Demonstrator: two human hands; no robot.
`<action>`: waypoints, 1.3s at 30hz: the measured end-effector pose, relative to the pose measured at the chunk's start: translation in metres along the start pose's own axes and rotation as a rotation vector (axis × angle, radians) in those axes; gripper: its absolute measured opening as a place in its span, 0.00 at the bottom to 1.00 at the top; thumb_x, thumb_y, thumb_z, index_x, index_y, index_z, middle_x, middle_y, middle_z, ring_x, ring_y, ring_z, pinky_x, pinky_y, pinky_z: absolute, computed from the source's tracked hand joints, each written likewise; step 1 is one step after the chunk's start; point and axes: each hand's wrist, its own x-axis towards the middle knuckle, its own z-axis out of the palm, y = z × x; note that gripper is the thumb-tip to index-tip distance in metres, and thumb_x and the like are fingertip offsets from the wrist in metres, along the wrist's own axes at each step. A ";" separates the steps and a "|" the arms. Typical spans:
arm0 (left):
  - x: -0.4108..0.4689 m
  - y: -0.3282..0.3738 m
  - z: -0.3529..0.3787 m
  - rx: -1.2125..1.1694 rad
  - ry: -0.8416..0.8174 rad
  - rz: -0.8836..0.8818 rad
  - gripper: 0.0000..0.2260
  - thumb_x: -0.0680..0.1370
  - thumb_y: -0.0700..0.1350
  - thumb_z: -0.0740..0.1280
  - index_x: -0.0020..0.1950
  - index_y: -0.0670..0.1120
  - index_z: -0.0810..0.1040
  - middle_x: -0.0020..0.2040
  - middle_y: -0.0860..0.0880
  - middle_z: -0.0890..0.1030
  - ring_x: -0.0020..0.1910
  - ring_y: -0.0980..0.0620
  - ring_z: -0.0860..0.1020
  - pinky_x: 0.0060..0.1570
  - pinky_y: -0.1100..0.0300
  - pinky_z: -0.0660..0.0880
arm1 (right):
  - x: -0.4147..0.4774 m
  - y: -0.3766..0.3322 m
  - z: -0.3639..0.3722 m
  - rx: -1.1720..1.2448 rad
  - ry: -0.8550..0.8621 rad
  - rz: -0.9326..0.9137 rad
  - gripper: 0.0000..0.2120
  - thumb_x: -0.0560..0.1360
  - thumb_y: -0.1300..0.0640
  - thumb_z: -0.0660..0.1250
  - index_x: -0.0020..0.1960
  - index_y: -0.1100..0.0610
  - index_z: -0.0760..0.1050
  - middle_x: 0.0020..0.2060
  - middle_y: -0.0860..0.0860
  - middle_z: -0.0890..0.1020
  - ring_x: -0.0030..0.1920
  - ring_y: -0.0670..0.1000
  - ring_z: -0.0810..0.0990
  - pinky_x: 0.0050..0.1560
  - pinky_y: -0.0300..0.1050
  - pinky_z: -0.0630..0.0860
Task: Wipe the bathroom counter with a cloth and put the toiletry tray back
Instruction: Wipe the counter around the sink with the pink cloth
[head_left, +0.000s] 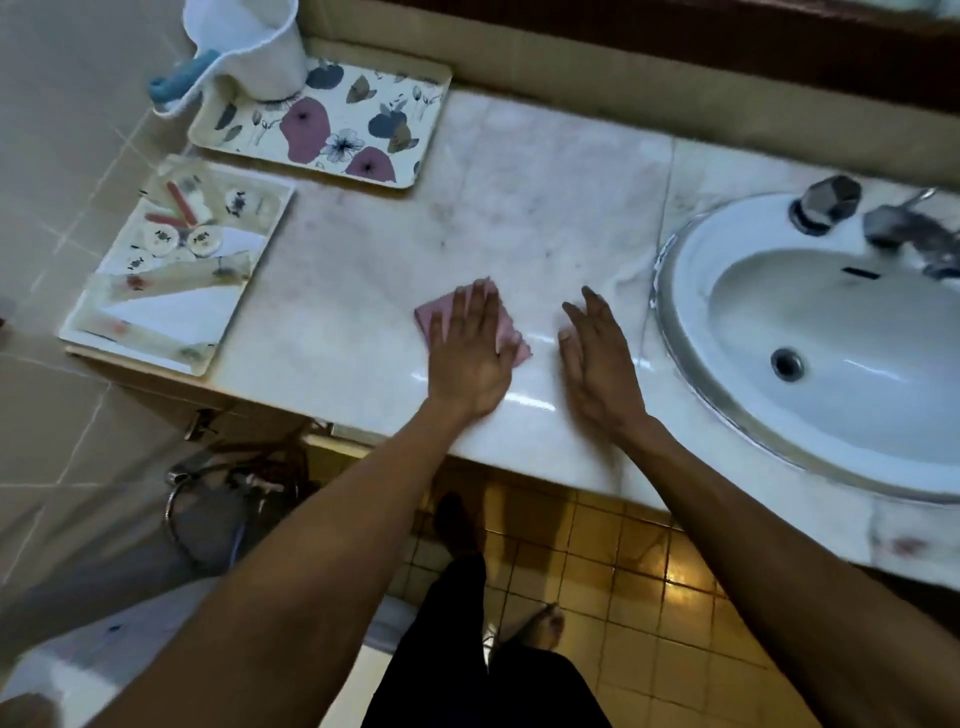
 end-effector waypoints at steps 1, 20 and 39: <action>-0.015 0.023 0.012 -0.004 -0.008 0.059 0.31 0.84 0.58 0.50 0.83 0.47 0.46 0.83 0.49 0.47 0.82 0.48 0.45 0.78 0.43 0.40 | -0.010 0.015 -0.015 0.006 0.038 0.025 0.22 0.83 0.50 0.53 0.73 0.57 0.69 0.77 0.55 0.64 0.78 0.53 0.60 0.78 0.52 0.57; -0.037 0.068 0.042 0.078 -0.008 0.031 0.28 0.85 0.56 0.44 0.83 0.48 0.43 0.83 0.48 0.45 0.82 0.47 0.45 0.78 0.41 0.45 | -0.144 0.202 -0.147 -0.401 0.181 0.333 0.23 0.83 0.42 0.49 0.56 0.54 0.78 0.52 0.53 0.82 0.58 0.58 0.77 0.68 0.58 0.62; -0.090 0.239 0.117 0.020 -0.008 0.243 0.29 0.86 0.55 0.48 0.83 0.43 0.45 0.83 0.44 0.45 0.82 0.46 0.42 0.79 0.44 0.41 | -0.145 0.217 -0.149 -0.382 0.307 0.451 0.21 0.80 0.39 0.56 0.53 0.53 0.80 0.50 0.51 0.82 0.58 0.55 0.77 0.74 0.55 0.54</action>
